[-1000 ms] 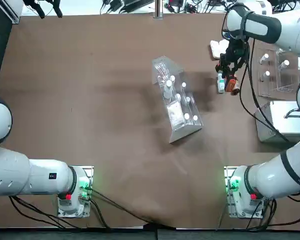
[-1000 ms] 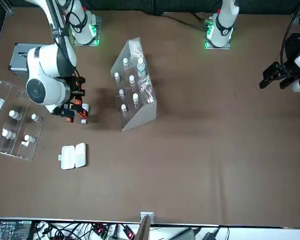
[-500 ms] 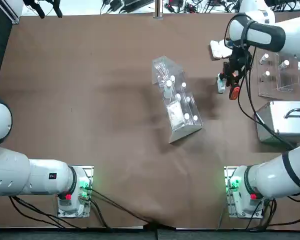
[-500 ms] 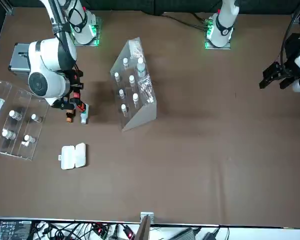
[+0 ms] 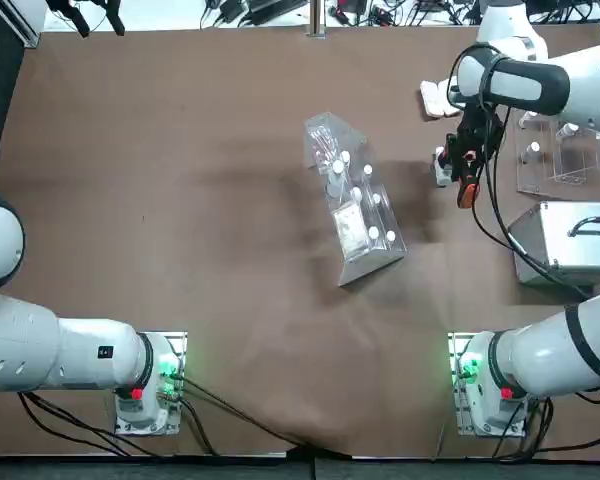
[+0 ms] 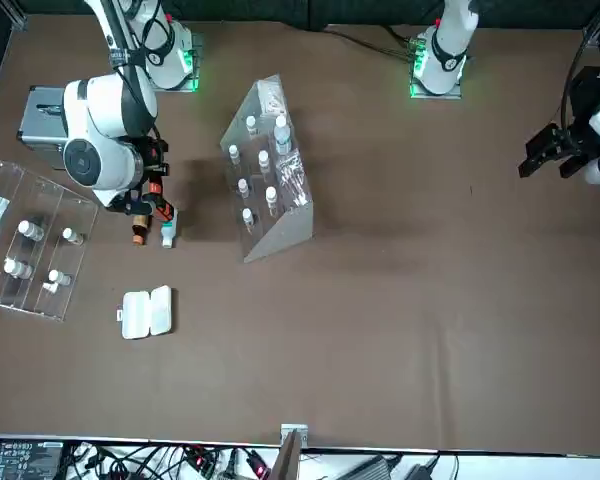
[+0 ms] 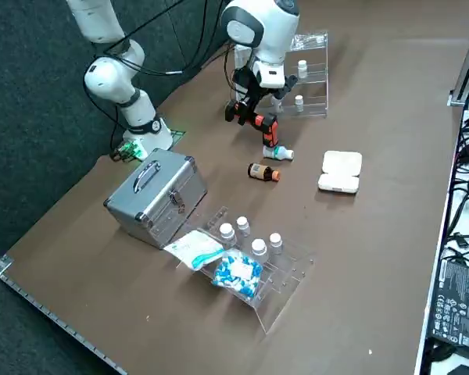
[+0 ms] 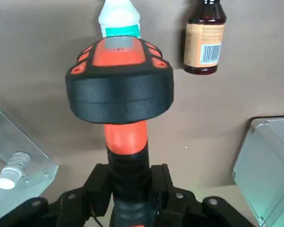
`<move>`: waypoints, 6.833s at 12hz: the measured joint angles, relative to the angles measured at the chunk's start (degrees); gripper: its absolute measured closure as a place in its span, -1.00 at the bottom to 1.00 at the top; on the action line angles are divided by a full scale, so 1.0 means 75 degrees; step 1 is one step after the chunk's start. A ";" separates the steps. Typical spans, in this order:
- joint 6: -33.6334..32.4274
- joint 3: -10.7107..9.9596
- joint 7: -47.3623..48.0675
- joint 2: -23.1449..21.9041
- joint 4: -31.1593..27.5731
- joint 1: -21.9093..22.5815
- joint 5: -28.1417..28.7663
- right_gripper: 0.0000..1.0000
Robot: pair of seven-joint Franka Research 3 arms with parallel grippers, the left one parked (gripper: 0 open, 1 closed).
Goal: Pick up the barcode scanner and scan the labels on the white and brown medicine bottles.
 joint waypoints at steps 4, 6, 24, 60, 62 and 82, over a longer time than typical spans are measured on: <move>-0.0098 0.0001 -0.0046 -0.0299 -0.0015 -0.0006 -0.0005 0.13; -0.0241 -0.0007 -0.0108 -0.0465 -0.0004 -0.0040 -0.0053 0.13; -0.0022 -0.0052 -0.2136 -0.0145 -0.0003 -0.1701 -0.0531 0.13; 0.4099 0.0325 0.1309 0.1842 0.0380 0.1227 0.0067 0.13; 0.4333 0.0314 0.1334 0.1840 0.0270 0.1275 0.0011 0.13; 0.1168 0.0102 0.0085 -0.0163 0.1494 0.0645 -0.0353 -1.00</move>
